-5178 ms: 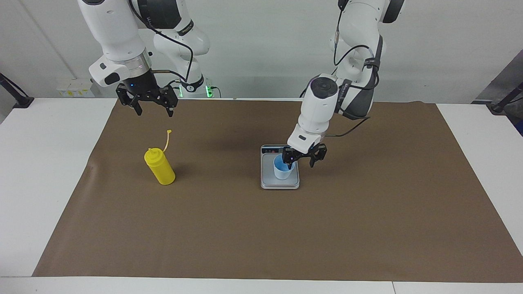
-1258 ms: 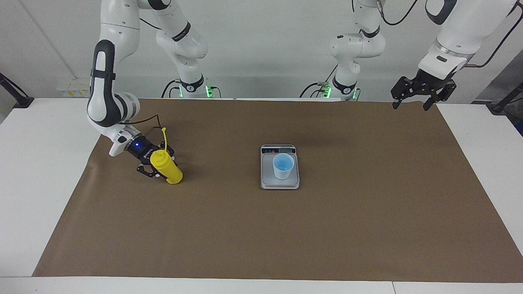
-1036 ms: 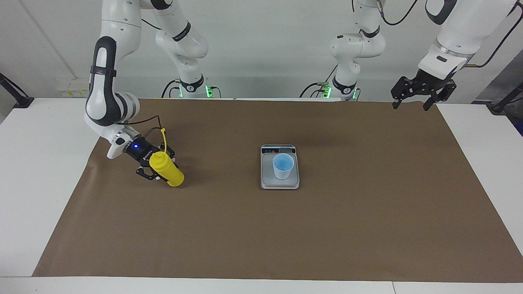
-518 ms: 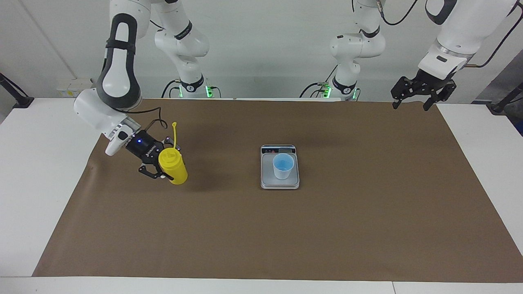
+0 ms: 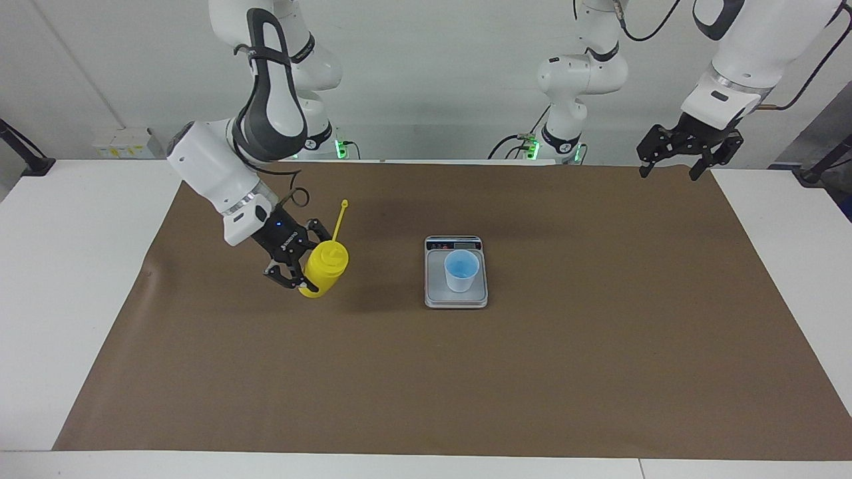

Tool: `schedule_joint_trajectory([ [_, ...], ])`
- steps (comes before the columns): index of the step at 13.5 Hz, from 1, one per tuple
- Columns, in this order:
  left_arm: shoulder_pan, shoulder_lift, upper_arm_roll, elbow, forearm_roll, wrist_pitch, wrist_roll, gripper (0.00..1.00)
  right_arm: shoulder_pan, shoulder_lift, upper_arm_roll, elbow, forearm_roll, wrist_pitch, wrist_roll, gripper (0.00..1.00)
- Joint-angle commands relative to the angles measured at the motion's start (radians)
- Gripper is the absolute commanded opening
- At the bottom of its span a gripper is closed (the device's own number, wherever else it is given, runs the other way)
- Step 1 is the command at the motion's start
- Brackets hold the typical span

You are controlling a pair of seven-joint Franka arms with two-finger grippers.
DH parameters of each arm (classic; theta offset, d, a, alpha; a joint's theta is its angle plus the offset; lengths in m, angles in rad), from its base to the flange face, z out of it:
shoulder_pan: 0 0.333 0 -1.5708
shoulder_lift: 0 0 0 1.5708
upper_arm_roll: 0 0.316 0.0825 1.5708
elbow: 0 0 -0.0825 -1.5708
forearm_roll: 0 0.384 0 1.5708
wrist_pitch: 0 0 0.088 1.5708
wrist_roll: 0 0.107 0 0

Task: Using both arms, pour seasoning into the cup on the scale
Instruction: 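Lift the yellow bottle with the right gripper and carry it over the cup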

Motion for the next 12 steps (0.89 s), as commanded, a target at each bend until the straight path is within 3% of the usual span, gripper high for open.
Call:
schedule_joint_trajectory([
  [1,0.016,-0.015,-0.008,-0.007,-0.007,-0.017,-0.002,1.0,0.083,0.006,-0.001,0.016,-0.166,0.086,0.181,0.0],
  [6,0.016,-0.015,-0.008,-0.007,-0.007,-0.017,-0.003,1.0,0.186,0.027,0.002,0.078,-0.729,0.091,0.451,0.0],
  [9,0.016,-0.015,-0.008,-0.007,-0.007,-0.017,-0.003,1.0,0.242,0.062,0.002,0.132,-0.924,0.062,0.473,0.0],
  [12,0.016,-0.015,-0.008,-0.007,-0.007,-0.017,-0.003,1.0,0.297,0.145,-0.001,0.258,-1.001,-0.036,0.481,0.0],
])
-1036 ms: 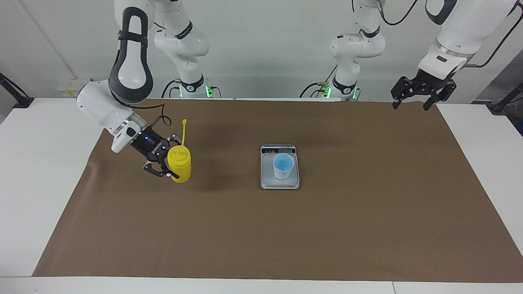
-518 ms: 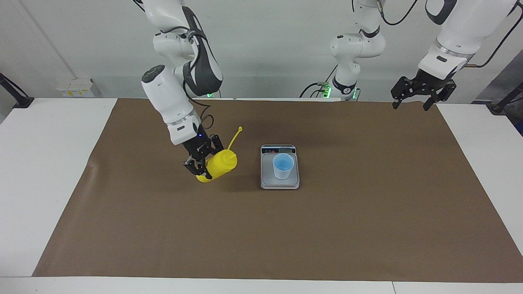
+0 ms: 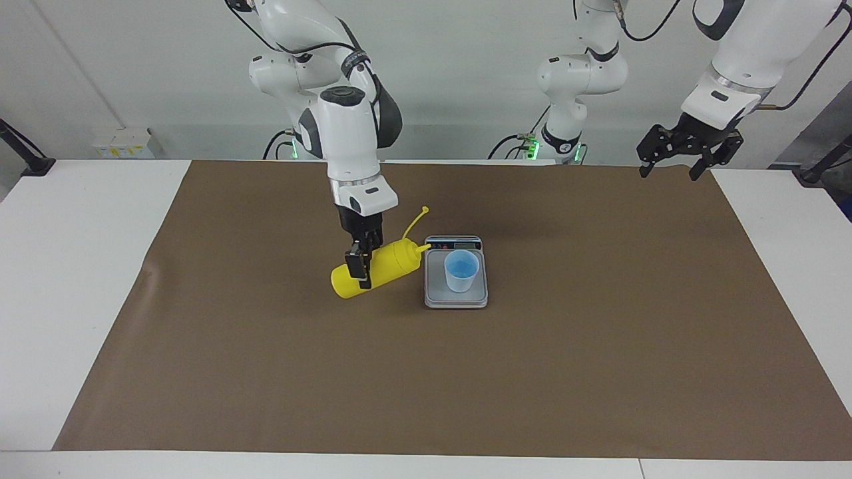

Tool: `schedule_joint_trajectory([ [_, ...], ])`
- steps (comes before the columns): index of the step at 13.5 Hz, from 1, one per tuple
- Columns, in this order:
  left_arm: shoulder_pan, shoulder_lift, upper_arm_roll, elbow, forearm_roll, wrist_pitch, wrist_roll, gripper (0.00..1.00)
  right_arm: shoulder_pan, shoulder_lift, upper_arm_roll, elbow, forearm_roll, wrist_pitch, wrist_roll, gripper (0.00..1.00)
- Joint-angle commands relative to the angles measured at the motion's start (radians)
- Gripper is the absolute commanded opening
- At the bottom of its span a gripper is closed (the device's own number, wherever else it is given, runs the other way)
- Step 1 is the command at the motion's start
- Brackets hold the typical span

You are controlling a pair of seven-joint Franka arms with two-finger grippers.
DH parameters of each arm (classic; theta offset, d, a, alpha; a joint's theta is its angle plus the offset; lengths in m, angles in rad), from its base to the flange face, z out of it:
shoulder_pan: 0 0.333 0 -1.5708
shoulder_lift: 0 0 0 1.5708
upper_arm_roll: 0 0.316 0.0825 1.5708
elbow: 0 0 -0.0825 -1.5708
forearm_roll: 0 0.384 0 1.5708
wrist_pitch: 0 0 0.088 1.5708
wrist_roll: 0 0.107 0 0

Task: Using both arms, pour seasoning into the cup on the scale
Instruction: 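Lift the yellow bottle with the right gripper and carry it over the cup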

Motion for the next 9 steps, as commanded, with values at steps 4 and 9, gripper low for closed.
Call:
schedule_joint_trajectory([
  [4,0.016,-0.015,-0.008,-0.007,-0.007,-0.017,-0.003,1.0,0.092,0.108,-0.002,0.126,-0.299,-0.085,0.05,0.0],
  [9,0.016,-0.015,-0.008,-0.007,-0.007,-0.017,-0.003,1.0,0.168,0.168,-0.004,0.178,-0.494,-0.176,0.055,0.0],
])
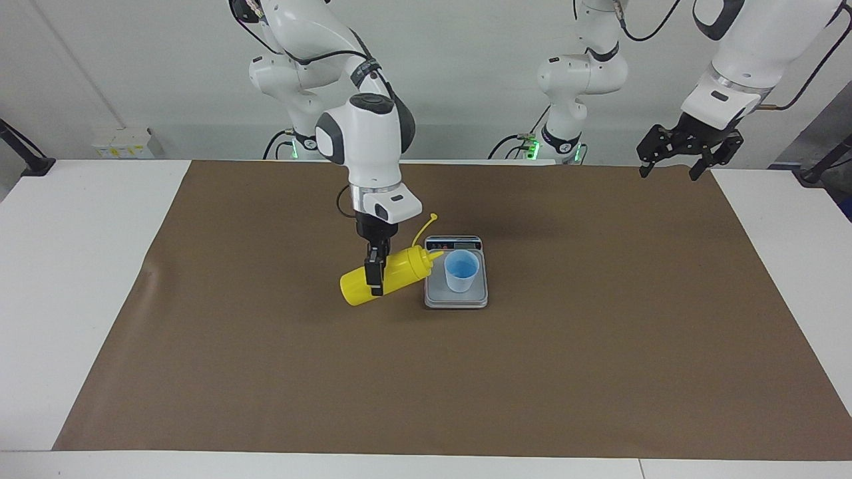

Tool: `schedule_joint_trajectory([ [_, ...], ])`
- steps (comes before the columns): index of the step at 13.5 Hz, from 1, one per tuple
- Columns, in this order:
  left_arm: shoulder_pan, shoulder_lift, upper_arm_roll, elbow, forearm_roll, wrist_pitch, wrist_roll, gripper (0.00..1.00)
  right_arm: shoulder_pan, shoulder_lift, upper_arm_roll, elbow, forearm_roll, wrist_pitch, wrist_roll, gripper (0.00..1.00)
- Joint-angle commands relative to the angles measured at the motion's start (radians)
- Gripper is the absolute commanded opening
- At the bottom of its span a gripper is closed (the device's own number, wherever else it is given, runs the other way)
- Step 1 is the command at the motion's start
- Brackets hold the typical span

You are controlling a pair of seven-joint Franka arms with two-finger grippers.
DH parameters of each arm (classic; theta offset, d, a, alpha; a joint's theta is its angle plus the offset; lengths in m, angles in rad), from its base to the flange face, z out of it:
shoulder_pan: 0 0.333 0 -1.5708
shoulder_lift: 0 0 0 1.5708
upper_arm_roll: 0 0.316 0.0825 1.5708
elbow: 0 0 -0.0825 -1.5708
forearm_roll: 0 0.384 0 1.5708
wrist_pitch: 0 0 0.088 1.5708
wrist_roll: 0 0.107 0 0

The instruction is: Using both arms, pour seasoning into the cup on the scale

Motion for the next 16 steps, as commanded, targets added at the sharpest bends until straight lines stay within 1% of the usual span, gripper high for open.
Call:
schedule_joint_trajectory([
  [1,0.016,-0.015,-0.008,-0.007,-0.007,-0.016,-0.003,1.0,0.035,0.043,-0.002,0.047,-0.145,-0.043,0.021,0.0],
  [2,0.016,-0.015,-0.008,-0.007,-0.007,-0.016,-0.003,1.0,0.035,0.045,0.0,0.047,-0.196,-0.055,0.027,0.0],
  [6,0.016,-0.015,-0.008,-0.007,-0.006,-0.016,-0.003,1.0,0.061,0.048,0.002,0.038,-0.323,-0.078,0.024,0.0],
  [10,0.016,-0.015,-0.008,-0.007,-0.007,-0.017,-0.003,1.0,0.083,0.049,0.002,0.036,-0.391,-0.103,0.024,0.0],
  [13,0.016,-0.015,-0.008,-0.007,-0.007,-0.016,-0.003,1.0,0.116,0.06,-0.001,0.041,-0.419,-0.158,0.03,0.0],
  [14,0.016,-0.015,-0.008,-0.007,-0.007,-0.016,-0.003,1.0,0.121,0.062,0.0,0.04,-0.446,-0.173,0.03,0.0],
  [16,0.016,-0.015,-0.008,-0.007,-0.006,-0.016,-0.003,1.0,0.123,0.063,0.002,0.04,-0.477,-0.181,0.029,0.0],
])
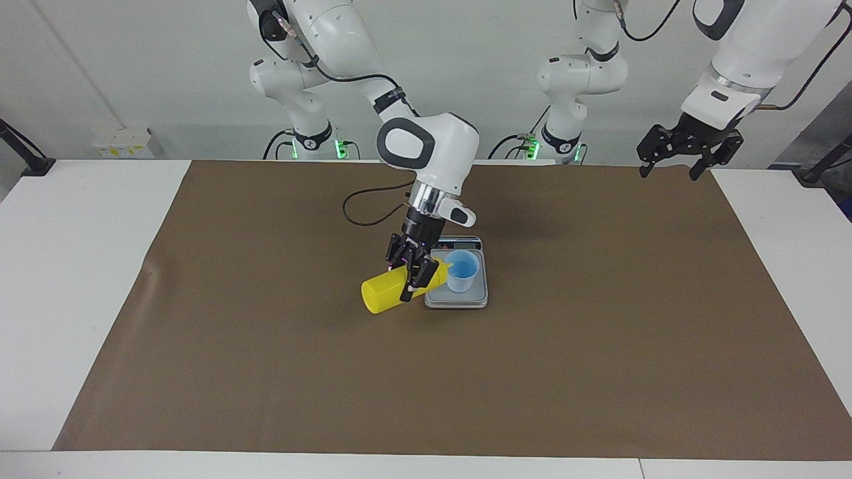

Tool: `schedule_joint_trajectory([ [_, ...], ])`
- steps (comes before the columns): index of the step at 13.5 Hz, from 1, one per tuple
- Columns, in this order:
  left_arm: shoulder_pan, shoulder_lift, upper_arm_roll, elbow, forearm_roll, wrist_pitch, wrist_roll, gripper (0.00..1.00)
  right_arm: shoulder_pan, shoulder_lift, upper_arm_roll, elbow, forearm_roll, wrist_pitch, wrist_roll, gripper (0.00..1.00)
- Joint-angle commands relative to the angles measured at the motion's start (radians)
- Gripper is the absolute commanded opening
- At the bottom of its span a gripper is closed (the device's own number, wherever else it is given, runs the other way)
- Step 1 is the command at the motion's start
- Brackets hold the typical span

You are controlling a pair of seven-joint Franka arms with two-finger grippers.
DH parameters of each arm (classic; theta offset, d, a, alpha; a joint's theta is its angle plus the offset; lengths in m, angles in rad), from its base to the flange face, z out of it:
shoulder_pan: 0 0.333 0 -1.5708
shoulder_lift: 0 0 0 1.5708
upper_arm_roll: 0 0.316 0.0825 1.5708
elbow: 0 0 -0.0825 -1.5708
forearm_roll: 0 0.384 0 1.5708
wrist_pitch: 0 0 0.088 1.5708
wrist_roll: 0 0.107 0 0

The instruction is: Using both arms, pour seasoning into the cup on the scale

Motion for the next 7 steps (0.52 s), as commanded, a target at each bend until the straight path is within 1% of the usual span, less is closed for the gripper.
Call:
schedule_joint_trajectory([
  [1,0.016,-0.015,-0.008,-0.007,-0.007,-0.016,-0.003,1.0,0.004,0.019,0.001,0.029,-0.053,-0.025,0.014,0.0],
  [7,0.016,-0.015,-0.008,-0.007,-0.007,-0.016,-0.002,1.0,0.019,0.022,0.001,0.022,-0.078,-0.043,0.015,0.0],
])
